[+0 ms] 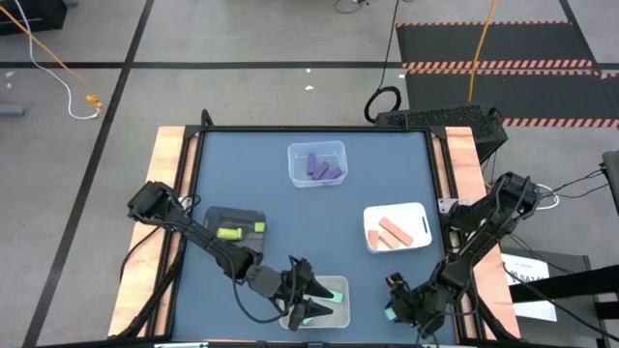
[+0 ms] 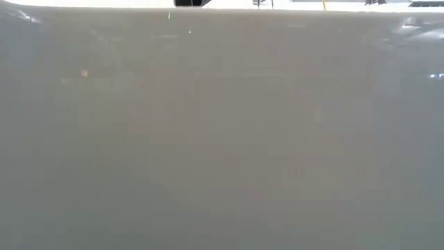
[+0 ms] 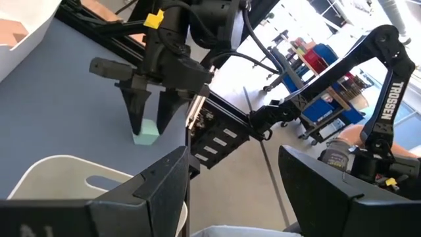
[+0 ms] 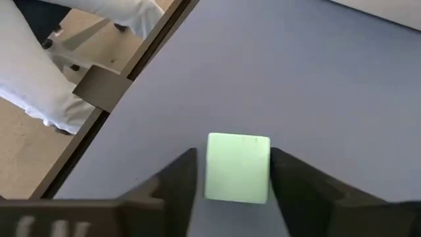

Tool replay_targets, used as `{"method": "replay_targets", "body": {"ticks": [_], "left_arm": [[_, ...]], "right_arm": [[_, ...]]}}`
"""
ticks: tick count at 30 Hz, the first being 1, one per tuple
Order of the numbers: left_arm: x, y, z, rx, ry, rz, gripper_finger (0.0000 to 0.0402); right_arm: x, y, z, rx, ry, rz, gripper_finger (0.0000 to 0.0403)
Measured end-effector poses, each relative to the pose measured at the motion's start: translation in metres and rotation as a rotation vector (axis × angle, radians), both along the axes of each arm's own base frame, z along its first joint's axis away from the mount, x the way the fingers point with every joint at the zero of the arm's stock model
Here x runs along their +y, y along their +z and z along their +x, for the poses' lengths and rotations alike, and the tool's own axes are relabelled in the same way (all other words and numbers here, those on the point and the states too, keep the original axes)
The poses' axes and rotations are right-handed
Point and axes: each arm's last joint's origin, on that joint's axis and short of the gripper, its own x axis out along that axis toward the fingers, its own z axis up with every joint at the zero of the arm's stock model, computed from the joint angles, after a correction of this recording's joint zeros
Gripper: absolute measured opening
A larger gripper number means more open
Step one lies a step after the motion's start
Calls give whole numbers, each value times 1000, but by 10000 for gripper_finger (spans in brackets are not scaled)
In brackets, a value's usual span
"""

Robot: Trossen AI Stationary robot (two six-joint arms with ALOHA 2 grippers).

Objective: Sort & place blocks by color
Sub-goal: Put the light blue block into the gray bin

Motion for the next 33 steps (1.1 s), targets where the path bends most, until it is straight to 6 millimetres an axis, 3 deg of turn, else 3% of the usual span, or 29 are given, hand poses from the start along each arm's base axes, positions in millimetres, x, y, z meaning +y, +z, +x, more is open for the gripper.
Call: {"method": "replay_targets", "body": {"ticks": [4,12,17,28,33], "left_arm": [[0,0,0,0,0,0,237],[0,0,0,1,0,-2,237],[-1,0,-1,-3,-4,7,237],[-10,0,-6,-69,-33,200,237],[-7,1,-6,-97,64,303,237]], "right_arm": [[0,0,0,0,-2,1,114],[3,8,2,-36,-1,65,111],[-1,42,11,-181,-55,181,111],[-40,153,27,-1002,-158,222,111],[-65,171,40,-1162,-245,174,111]]}}
